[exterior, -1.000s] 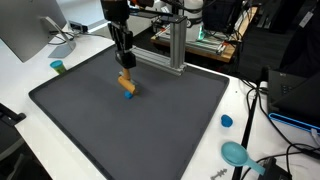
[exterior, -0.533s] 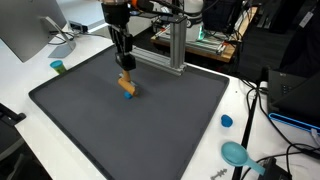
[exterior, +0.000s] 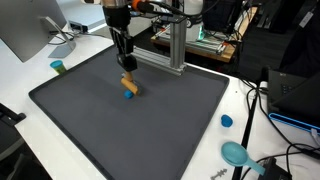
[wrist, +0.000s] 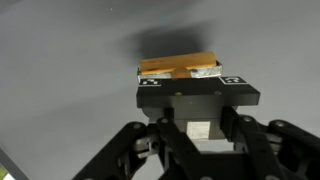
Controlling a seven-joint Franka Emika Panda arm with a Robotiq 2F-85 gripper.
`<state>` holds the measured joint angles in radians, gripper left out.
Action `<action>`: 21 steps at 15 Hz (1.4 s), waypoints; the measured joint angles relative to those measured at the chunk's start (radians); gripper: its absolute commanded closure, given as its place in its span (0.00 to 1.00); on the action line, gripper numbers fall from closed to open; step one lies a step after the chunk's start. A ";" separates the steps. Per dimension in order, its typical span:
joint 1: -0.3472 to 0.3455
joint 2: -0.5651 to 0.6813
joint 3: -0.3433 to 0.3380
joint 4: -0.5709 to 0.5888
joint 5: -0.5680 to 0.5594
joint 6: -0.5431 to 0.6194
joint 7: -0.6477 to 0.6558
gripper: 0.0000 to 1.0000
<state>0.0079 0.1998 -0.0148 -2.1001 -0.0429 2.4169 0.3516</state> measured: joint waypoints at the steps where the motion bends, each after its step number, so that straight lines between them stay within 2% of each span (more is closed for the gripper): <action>1: 0.000 0.001 0.000 0.000 0.000 0.000 0.000 0.78; 8: 0.011 -0.022 0.002 -0.020 -0.001 0.021 -0.008 0.78; 14: 0.013 -0.015 0.001 -0.024 0.000 0.105 0.001 0.78; 21: 0.014 0.028 -0.012 -0.003 -0.008 0.099 0.021 0.78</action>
<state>0.0214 0.2274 -0.0269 -2.1031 -0.0506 2.5157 0.3730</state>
